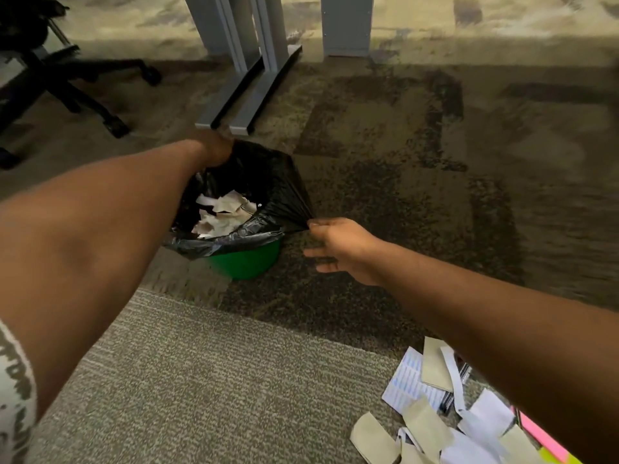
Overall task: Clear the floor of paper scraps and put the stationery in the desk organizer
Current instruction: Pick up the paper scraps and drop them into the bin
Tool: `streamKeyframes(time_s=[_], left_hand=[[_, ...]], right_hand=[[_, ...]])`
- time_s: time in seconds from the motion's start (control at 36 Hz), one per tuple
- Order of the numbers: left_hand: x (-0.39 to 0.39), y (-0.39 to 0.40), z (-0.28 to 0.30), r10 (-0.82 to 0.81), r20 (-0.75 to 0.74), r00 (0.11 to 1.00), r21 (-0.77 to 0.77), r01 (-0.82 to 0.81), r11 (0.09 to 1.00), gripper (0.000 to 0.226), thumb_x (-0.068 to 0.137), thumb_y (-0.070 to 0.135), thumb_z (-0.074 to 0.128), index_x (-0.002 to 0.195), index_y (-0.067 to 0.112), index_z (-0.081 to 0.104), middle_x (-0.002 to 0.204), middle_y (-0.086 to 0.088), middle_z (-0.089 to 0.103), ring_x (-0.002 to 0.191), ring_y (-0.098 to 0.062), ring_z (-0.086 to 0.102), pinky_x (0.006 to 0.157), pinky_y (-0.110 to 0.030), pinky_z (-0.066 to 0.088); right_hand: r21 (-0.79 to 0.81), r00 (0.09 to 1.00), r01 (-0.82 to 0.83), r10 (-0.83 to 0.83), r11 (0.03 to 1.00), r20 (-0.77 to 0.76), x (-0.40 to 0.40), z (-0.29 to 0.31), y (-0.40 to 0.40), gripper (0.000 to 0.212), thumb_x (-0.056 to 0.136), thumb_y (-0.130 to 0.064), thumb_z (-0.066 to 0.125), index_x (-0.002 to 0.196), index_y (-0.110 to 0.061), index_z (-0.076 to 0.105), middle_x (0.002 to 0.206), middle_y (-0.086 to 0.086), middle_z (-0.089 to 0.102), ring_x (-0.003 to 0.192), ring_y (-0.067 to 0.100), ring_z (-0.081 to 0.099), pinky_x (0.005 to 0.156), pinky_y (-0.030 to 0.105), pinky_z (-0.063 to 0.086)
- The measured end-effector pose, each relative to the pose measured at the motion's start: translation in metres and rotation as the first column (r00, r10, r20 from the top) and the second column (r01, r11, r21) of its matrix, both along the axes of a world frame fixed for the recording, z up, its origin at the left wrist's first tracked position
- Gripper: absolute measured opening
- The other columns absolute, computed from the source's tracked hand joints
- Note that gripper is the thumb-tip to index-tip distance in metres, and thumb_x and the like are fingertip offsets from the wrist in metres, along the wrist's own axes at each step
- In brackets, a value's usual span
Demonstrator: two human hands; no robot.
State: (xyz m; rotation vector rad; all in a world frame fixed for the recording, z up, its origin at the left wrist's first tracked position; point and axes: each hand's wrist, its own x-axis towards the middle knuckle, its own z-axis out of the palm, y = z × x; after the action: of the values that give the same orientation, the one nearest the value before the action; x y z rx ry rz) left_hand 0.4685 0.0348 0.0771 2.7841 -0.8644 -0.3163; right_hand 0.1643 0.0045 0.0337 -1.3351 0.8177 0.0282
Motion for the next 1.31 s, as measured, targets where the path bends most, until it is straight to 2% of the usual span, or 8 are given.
streamKeyframes(time_s=[0.08,0.17,0.28,0.44,0.69,0.81,0.97,1.31], left_hand=[[0.031,0.016,-0.015,0.129,-0.045,0.991,-0.137,-0.134,0.981,0.093,0.077,0.082,0.032,0.139,0.015,0.049,0.147,-0.016,0.047,0.13,-0.037,0.047,0.109,-0.046,0.038],[0.008,0.034,-0.006,0.176,-0.108,0.978,-0.177,-0.194,0.965,0.058,0.101,0.044,0.034,0.146,0.008,0.039,0.154,-0.017,0.036,0.139,-0.034,0.037,0.112,-0.042,0.031],[-0.001,0.057,-0.009,0.234,-0.249,0.94,-0.227,-0.292,0.929,0.052,0.107,0.036,0.026,0.149,0.007,0.034,0.155,-0.016,0.035,0.138,-0.032,0.038,0.108,-0.037,0.033],[-0.002,0.098,-0.016,0.324,-0.488,0.81,-0.267,-0.492,0.829,0.042,0.105,0.035,0.036,0.124,0.004,0.057,0.112,-0.018,0.063,0.076,-0.028,0.057,0.071,-0.037,0.049],[0.001,0.125,-0.025,0.48,-0.536,0.695,-0.402,-0.71,0.578,0.058,0.098,0.041,0.038,0.139,0.002,0.048,0.139,-0.011,0.055,0.12,-0.031,0.058,0.095,-0.038,0.051],[-0.005,0.123,-0.011,0.569,-0.211,0.795,-0.443,-0.596,0.67,0.063,0.1,0.047,0.034,0.137,-0.001,0.049,0.142,-0.02,0.051,0.13,-0.037,0.048,0.107,-0.04,0.04],[-0.039,0.099,0.007,0.395,0.137,0.908,-0.442,-0.301,0.845,0.053,0.101,0.036,0.033,0.113,-0.004,0.065,0.12,-0.028,0.063,0.114,-0.044,0.057,0.095,-0.043,0.044],[-0.185,0.065,-0.014,-0.217,0.285,0.934,-0.592,0.349,0.726,0.047,0.099,0.038,0.04,0.06,0.013,0.039,0.058,-0.006,0.042,0.056,-0.024,0.043,0.054,-0.035,0.025]], right_hand=[[0.028,1.0,0.013,-0.013,1.0,0.007,0.0,0.0,0.001,0.04,0.104,-0.027,0.04,0.143,-0.02,0.042,0.144,-0.002,0.048,0.113,0.019,0.062,0.094,0.042,0.051],[0.066,0.999,0.03,-0.031,0.997,0.015,0.0,-0.001,0.002,0.041,0.104,-0.027,0.039,0.145,-0.019,0.041,0.146,-0.001,0.047,0.112,0.019,0.063,0.089,0.041,0.052],[0.115,0.999,0.021,-0.024,0.993,0.024,-0.001,-0.002,0.006,0.043,0.105,-0.026,0.039,0.146,-0.017,0.04,0.145,0.0,0.049,0.112,0.021,0.063,0.09,0.041,0.051],[0.119,1.0,0.016,-0.019,0.993,0.017,-0.001,-0.001,0.009,0.042,0.105,-0.024,0.038,0.146,-0.015,0.04,0.143,0.0,0.051,0.112,0.022,0.063,0.092,0.042,0.05],[-0.016,0.998,0.014,-0.012,1.0,0.063,-0.005,-0.001,0.009,0.031,0.103,-0.024,0.042,0.134,-0.02,0.048,0.108,0.008,0.073,0.072,0.016,0.066,0.059,0.028,0.047],[-0.169,0.991,0.099,-0.081,0.981,0.106,-0.012,-0.001,0.001,0.025,0.102,-0.022,0.043,0.124,-0.018,0.055,0.087,0.005,0.072,0.055,0.011,0.057,0.048,0.025,0.038],[-0.401,1.0,-0.01,0.006,0.916,-0.012,-0.04,0.002,-0.003,0.022,0.101,-0.021,0.046,0.117,-0.017,0.061,0.09,0.005,0.069,0.064,0.012,0.06,0.046,0.018,0.042],[-0.733,0.856,-0.514,0.203,0.446,-0.476,-0.124,-0.022,0.018,0.027,0.088,-0.025,0.054,0.113,-0.024,0.066,0.113,0.001,0.07,0.103,0.021,0.065,0.086,0.034,0.053]])
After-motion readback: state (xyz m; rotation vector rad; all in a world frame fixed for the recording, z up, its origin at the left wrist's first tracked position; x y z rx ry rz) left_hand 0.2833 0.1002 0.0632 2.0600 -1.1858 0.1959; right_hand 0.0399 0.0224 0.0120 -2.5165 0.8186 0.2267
